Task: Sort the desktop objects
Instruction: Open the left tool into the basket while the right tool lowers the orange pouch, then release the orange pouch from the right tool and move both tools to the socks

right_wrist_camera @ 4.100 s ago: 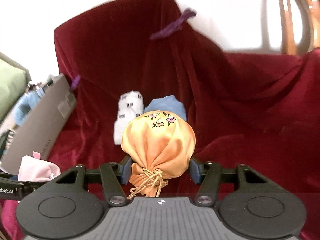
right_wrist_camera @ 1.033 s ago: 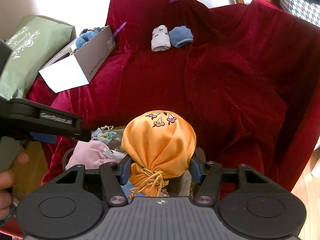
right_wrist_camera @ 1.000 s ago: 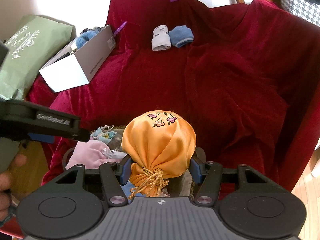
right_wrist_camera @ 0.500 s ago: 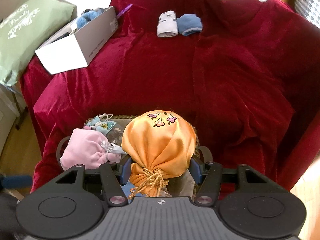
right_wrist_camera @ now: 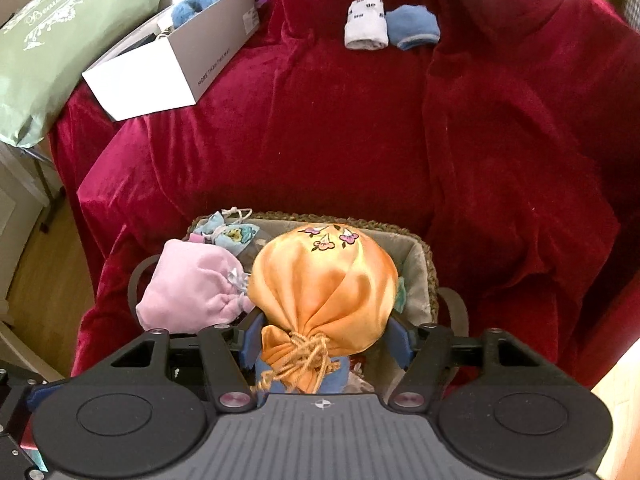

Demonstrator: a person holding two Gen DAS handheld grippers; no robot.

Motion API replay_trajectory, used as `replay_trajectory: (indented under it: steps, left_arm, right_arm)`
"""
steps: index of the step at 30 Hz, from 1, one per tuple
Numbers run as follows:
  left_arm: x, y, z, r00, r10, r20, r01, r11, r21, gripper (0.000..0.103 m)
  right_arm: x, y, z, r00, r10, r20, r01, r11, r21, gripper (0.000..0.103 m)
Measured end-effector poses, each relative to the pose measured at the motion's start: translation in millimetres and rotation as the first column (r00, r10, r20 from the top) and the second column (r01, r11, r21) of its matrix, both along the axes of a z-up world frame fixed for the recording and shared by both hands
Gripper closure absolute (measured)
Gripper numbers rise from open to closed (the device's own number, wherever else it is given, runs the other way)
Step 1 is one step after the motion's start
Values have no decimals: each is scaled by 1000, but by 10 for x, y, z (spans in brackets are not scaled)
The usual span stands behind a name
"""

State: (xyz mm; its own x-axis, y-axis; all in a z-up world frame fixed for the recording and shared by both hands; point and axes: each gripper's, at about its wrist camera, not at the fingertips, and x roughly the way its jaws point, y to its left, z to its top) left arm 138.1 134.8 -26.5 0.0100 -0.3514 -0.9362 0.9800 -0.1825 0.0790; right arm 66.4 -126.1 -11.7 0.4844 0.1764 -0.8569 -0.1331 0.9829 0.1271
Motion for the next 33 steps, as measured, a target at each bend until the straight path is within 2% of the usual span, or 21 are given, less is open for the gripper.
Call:
replay_trajectory:
  steps: [4,6,13,15,18,26,33]
  left_arm:
    - [9,1,-2,1000,-25,0,25,1000,-1,13]
    - [15,1,4,999,-32,1,32,999,-1,13]
    - [24,10,15,999,-53,0,53,999,-6,13]
    - [35,11,29,998,-61,-4,61,998,-7,13]
    - [42,12,50,997,-75,-3,75,997,-11,13]
    - [6,9,13,993,-119,-15,120,992,34,13]
    - [0,19,2,991,-134,2,134,990,40,13]
  right_arm:
    - [-22,-41,1,1000,-12,-5,12,1000,27,34]
    - [-48,-77,20,1000,-15,-4,15,999,50,28]
    - [-139,-238,112,999,-52,6,51,994,91,27]
    - [-175,-307,136,998,-66,8,65,993,99,24]
    - [-238,-403,156,996,-88,15,86,992,90,16]
    - [-387,-569,158,996,-88,16,88,996,34,11]
    - [-461,-645,141,994,-107,25,107,994,7,11]
